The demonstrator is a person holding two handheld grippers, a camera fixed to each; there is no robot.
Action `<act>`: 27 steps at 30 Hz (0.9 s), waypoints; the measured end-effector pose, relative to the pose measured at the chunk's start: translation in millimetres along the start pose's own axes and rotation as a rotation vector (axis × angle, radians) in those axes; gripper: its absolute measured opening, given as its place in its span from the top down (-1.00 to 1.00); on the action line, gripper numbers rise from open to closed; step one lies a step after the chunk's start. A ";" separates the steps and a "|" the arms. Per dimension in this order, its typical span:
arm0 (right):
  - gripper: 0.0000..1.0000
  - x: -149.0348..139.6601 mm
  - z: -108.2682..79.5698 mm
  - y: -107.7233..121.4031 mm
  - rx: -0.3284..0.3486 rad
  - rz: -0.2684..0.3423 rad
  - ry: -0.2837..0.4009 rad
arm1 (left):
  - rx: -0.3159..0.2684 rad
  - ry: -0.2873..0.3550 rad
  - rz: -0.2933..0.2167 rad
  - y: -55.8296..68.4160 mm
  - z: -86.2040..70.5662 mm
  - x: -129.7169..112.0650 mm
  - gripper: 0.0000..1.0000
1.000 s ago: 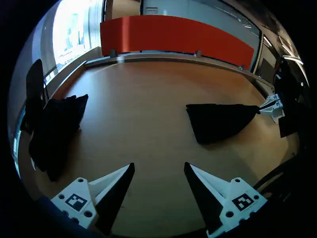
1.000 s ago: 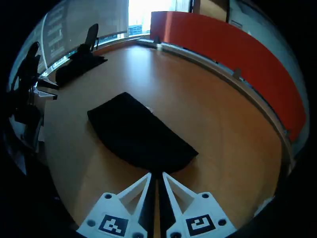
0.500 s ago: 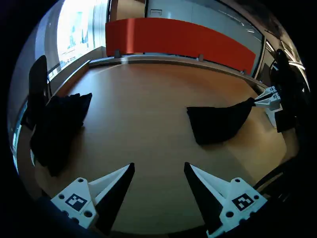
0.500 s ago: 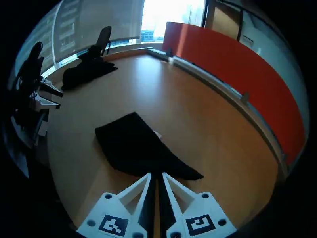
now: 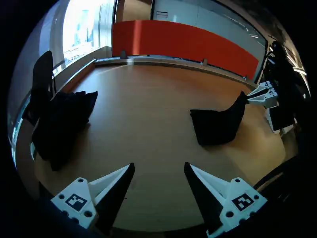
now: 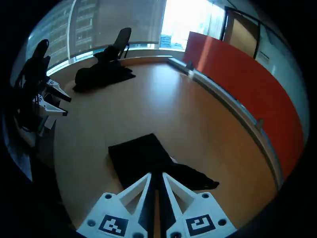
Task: Fold towel
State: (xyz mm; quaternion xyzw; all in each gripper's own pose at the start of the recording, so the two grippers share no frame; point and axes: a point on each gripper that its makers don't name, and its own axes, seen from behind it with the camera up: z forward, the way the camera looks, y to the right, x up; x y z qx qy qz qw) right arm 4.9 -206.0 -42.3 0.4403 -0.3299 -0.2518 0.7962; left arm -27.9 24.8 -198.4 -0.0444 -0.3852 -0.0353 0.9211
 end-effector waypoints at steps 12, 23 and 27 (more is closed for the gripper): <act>0.93 18.2 55.0 -46.8 0.116 -0.041 -0.020 | 0.021 0.004 -0.050 -7.3 -6.3 -4.7 -0.85; 0.93 11.2 89.8 -70.4 0.168 -0.014 -0.054 | 0.038 0.008 -0.073 -13.9 -8.9 -6.9 -0.85; 0.90 10.6 90.0 -70.4 0.166 -0.008 -0.056 | 0.035 0.005 -0.077 -12.8 -8.4 -7.7 -0.84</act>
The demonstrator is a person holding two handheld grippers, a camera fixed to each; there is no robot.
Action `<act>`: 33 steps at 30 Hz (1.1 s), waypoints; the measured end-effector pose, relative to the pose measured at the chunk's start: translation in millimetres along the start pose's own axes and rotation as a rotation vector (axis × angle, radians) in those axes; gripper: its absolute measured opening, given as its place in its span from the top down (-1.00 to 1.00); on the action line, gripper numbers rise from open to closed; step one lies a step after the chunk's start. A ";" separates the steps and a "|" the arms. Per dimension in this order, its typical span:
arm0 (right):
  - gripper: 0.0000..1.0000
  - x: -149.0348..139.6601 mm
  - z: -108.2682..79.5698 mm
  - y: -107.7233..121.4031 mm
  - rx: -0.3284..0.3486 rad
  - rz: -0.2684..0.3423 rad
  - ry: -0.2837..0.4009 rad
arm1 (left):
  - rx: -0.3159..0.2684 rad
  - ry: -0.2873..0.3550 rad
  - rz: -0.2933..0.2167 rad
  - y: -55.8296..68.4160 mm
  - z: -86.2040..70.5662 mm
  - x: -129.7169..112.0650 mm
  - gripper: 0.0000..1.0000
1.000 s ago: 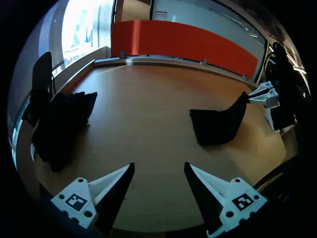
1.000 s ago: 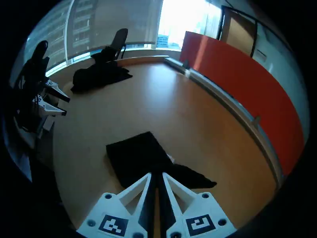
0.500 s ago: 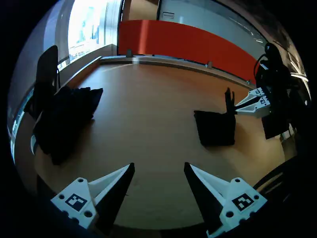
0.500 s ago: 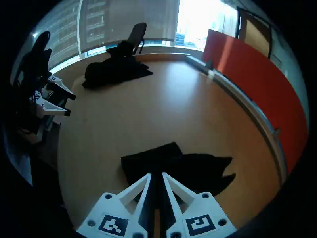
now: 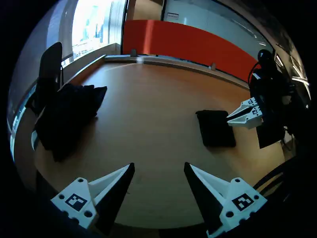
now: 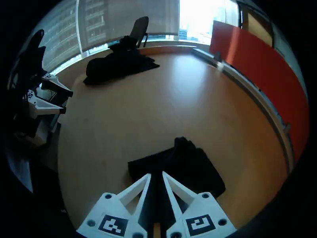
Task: Fold towel
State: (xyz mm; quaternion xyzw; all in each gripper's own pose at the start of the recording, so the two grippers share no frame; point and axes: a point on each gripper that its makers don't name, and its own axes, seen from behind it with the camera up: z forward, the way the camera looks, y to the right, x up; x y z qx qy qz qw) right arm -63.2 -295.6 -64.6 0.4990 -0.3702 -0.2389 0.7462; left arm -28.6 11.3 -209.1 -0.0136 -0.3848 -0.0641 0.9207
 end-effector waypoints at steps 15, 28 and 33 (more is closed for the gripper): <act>-0.21 -4.7 -4.7 3.1 -0.032 0.024 0.010 | -0.005 -0.005 0.006 2.8 -0.5 -1.0 -0.85; -0.23 -38.2 -11.3 1.0 -0.058 0.069 -0.026 | -0.006 0.000 0.005 2.9 -1.1 1.1 -0.85; -0.23 -56.3 -15.5 -1.7 -0.066 0.092 -0.045 | -0.008 -0.001 0.011 4.3 -0.8 2.0 -0.85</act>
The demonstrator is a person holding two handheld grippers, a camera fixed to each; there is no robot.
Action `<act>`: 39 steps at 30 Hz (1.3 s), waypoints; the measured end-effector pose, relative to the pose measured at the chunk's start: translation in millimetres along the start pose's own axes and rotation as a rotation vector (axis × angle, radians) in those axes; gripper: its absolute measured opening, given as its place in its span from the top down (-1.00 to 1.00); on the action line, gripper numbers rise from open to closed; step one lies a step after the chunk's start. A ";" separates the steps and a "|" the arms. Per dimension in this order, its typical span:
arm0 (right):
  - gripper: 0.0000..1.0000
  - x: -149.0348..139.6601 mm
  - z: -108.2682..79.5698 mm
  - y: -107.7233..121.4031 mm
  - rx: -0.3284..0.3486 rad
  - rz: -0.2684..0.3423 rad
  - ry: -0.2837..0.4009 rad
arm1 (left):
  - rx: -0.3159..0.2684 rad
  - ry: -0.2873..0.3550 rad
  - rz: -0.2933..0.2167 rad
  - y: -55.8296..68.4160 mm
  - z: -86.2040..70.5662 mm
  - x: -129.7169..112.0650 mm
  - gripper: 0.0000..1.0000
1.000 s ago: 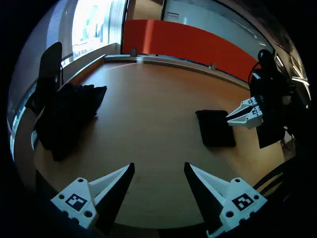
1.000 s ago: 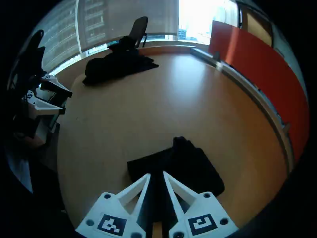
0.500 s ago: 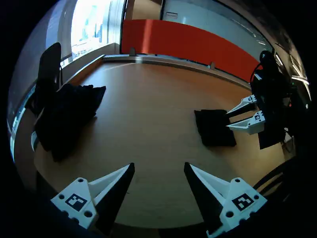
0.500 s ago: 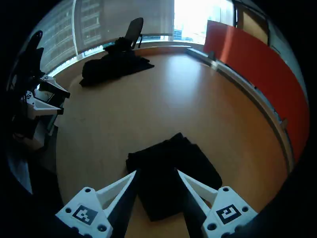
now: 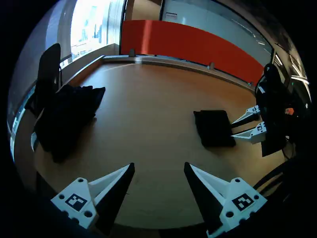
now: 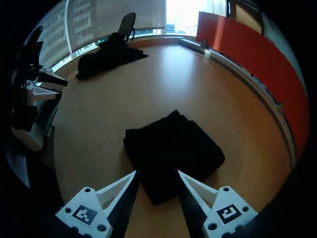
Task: Fold towel
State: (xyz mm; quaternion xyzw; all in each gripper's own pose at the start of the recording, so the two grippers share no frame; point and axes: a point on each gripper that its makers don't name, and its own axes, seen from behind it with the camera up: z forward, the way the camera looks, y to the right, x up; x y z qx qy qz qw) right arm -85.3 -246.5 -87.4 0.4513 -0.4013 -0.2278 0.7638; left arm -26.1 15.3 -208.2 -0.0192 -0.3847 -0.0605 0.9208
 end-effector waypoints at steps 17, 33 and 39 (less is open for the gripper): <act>-0.23 -37.3 -6.3 1.9 -0.026 0.040 -0.049 | -0.004 -0.003 0.013 3.1 1.7 0.8 -0.85; -0.18 -66.9 -2.4 -5.6 -0.023 0.084 -0.103 | -0.006 -0.006 0.012 2.3 2.1 0.5 -0.85; -0.02 -70.0 1.7 -5.5 -0.036 0.102 -0.104 | -0.009 -0.007 0.013 2.2 3.0 0.4 -0.85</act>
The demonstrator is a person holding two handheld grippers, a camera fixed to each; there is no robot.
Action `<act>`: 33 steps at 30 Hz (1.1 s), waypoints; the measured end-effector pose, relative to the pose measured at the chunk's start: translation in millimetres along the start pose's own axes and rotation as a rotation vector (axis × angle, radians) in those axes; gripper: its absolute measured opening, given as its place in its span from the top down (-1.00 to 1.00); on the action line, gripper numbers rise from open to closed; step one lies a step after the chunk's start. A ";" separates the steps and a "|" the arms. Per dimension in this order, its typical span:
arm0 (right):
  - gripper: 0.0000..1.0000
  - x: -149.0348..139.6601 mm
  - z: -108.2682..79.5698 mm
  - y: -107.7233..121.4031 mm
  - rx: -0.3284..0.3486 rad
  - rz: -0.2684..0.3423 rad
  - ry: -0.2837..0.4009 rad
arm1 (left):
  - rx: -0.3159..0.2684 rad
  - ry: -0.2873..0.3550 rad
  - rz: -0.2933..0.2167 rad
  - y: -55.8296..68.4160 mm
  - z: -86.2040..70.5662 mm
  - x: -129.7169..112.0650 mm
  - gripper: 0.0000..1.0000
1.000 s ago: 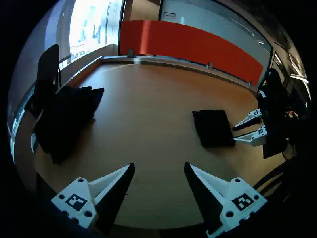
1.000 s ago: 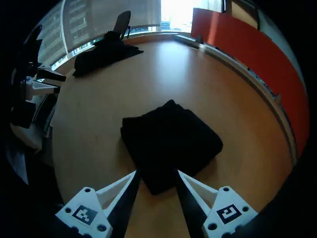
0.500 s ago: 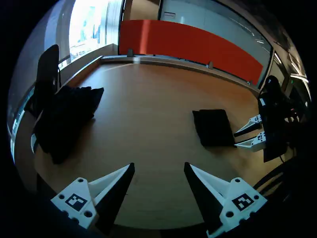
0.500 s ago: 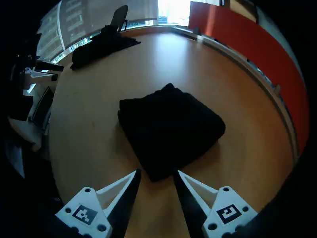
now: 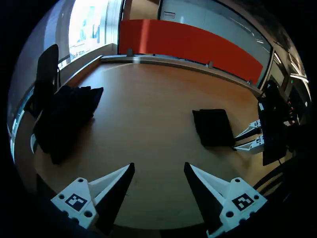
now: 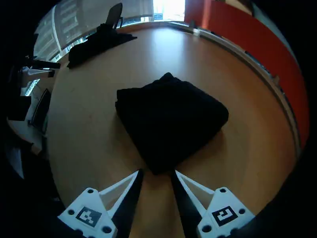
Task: Fold towel
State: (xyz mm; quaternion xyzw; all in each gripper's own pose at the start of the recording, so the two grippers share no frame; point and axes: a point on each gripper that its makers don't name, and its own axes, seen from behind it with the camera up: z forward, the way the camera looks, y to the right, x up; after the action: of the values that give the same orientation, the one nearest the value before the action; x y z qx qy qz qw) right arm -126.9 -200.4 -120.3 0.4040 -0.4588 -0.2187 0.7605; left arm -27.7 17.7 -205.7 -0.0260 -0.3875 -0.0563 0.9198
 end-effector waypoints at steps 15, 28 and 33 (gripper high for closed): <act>0.81 -3.0 2.2 7.6 -0.028 0.064 0.018 | -0.003 0.006 0.000 1.2 -2.5 0.4 -0.85; 0.95 10.8 -6.5 12.1 -0.048 0.050 0.057 | -0.011 0.014 -0.004 -0.2 -1.9 0.4 -0.85; 0.94 33.8 -20.3 20.1 -0.068 0.041 0.095 | -0.014 0.021 -0.001 -2.0 -0.4 2.0 -0.85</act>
State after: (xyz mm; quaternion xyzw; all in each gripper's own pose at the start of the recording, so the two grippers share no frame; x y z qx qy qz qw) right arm -93.5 -204.2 -91.4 0.3783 -0.4229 -0.1990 0.7990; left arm -26.3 15.5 -204.6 -0.0315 -0.3777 -0.0597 0.9235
